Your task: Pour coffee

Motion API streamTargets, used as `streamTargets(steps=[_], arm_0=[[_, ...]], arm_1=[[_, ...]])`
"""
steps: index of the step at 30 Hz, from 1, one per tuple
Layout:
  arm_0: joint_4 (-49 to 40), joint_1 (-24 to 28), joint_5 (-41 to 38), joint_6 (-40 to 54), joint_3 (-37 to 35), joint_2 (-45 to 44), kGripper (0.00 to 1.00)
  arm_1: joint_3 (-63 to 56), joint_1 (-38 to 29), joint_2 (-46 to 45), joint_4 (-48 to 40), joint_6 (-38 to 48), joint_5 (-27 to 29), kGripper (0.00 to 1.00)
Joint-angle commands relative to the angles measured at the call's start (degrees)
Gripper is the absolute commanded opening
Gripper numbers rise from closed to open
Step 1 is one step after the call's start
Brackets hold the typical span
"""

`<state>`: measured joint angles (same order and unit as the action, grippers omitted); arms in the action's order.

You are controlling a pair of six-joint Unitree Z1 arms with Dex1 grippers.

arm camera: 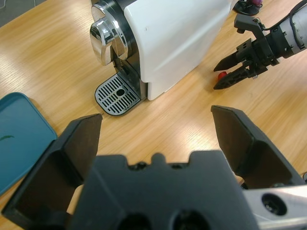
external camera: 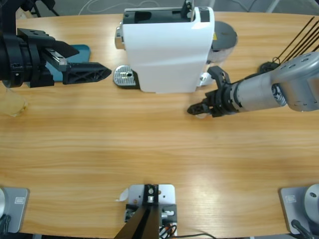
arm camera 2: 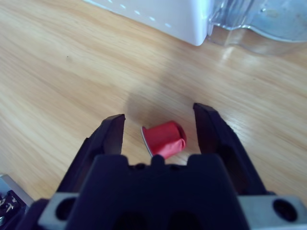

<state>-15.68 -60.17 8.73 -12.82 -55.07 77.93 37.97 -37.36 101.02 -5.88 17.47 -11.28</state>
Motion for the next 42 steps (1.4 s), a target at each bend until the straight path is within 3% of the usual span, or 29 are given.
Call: streamTargets(steps=[1,5,9,16,19,33,34,36,42], arm_0=[[0.3,-0.7,-0.3,-1.1,1.8,-0.8,1.000],[0.3,-0.7,-0.3,-1.1,1.8,-0.9,1.000],[0.2,-0.7,-0.3,-1.1,1.8,-0.9,1.000],[0.2,-0.7,-0.3,-1.1,1.8,-0.9,1.000],[0.2,-0.7,-0.3,-1.1,1.8,-0.9,1.000],[0.2,-0.7,-0.3,-1.1,1.9,-0.9,1.000],[0.2,-0.7,-0.3,-1.1,1.9,-1.0,1.000],[0.2,-0.7,-0.3,-1.1,1.9,-1.0,1.000],[0.2,-0.7,-0.3,-1.1,1.9,-0.9,1.000]], arm_1=[[-4.4,1.8,2.7,0.2,-0.9,-1.3,0.734],[-4.8,1.8,3.0,-0.6,-0.9,-2.0,0.718],[-6.2,3.2,3.1,-2.6,-1.2,-3.2,0.595],[-6.2,3.4,3.7,-2.9,-1.2,-3.7,0.588],[-6.2,3.4,3.9,-3.2,-1.3,-4.5,0.470],[-8.0,3.4,4.0,-3.6,-1.7,-5.0,0.462],[-7.9,3.4,3.9,-3.7,-1.7,-5.0,0.454],[-7.7,3.4,4.0,-3.7,-1.8,-5.1,0.338],[-8.2,3.4,4.0,-3.7,-2.1,-5.0,0.338]])
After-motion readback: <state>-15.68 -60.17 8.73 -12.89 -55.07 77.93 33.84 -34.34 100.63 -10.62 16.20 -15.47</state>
